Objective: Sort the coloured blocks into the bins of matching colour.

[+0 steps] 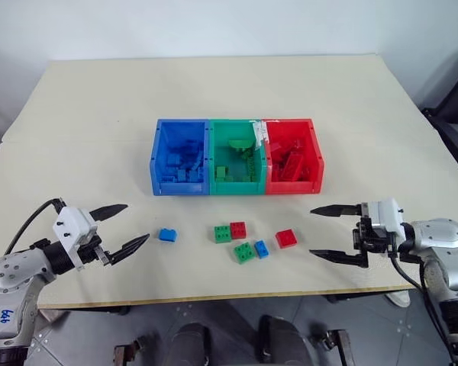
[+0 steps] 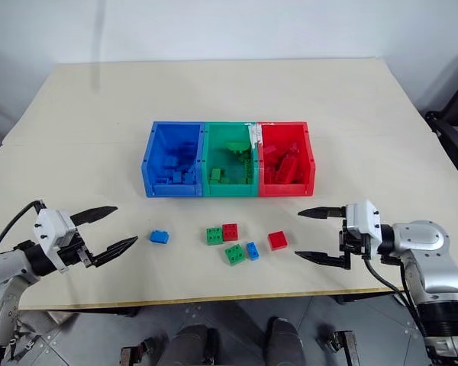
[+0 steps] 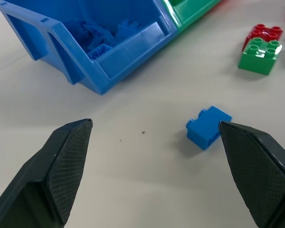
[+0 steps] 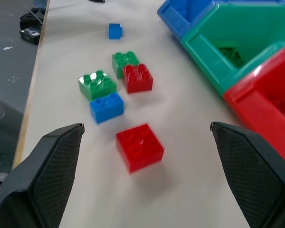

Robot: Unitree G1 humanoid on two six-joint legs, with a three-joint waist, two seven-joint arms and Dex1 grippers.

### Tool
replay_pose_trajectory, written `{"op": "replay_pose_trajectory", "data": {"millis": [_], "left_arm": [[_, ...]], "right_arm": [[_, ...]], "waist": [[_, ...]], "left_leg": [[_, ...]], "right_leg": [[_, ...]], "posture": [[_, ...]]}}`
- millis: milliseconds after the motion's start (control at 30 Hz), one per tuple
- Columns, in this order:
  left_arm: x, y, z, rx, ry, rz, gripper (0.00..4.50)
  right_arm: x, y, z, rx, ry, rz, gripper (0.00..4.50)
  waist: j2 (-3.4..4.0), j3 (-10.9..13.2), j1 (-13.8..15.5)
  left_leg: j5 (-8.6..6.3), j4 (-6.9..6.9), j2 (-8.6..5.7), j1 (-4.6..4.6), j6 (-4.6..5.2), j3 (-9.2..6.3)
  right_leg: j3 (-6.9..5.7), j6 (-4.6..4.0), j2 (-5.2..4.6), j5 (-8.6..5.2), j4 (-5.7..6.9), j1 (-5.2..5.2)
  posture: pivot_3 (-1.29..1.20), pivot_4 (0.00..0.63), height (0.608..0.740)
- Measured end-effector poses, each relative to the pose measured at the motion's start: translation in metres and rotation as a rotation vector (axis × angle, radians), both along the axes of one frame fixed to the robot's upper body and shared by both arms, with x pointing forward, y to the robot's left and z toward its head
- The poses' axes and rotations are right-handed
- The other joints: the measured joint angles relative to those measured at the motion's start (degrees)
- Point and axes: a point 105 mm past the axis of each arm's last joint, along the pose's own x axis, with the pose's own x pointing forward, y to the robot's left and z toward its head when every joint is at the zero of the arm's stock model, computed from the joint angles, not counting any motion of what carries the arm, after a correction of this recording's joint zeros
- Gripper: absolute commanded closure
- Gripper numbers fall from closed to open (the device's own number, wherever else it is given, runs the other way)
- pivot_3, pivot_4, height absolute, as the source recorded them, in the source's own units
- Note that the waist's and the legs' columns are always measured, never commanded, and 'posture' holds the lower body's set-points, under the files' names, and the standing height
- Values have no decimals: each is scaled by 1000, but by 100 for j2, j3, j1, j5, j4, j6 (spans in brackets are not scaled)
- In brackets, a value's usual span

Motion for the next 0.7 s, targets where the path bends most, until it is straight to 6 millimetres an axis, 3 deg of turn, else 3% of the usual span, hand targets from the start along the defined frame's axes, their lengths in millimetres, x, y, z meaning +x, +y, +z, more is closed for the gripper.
{"op": "replay_pose_trajectory", "data": {"millis": [167,267,433,533,600,700], "left_arm": [[-1,-3,2,-4,19,-15,0],[-3,-17,5,-37,38,-73,0],[1,-72,15,-46,15,-290,0],[0,-93,13,-52,19,-375,0],[-1,-108,12,-64,19,-430,0],[-3,-117,10,-54,21,-467,0]], "right_arm": [[1,-2,-2,5,2,-21,52],[-1,-9,-6,12,15,-60,52],[-6,-55,-6,-66,13,-203,52],[-9,-76,-8,-132,39,-246,52],[-9,-80,-10,-143,56,-245,52],[-3,-69,-8,-151,61,-191,52]], "waist": [[0,0,-5],[0,0,2],[2,1,110],[2,1,108],[2,0,90],[2,0,2]], "left_leg": [[0,0,0,0,0,2],[0,1,-1,0,0,3],[0,15,-6,2,1,8],[0,15,-4,4,1,12],[1,19,-1,4,1,15],[3,20,2,8,-3,19]], "right_leg": [[-3,0,1,0,0,2],[-3,0,0,0,0,3],[-2,4,3,2,4,13],[-2,3,6,2,4,13],[-2,4,9,2,5,13],[0,3,9,2,10,12]], "posture": [[0,150,740],[0,150,740],[0,150,740],[0,150,740],[0,150,740],[0,150,740]]}}
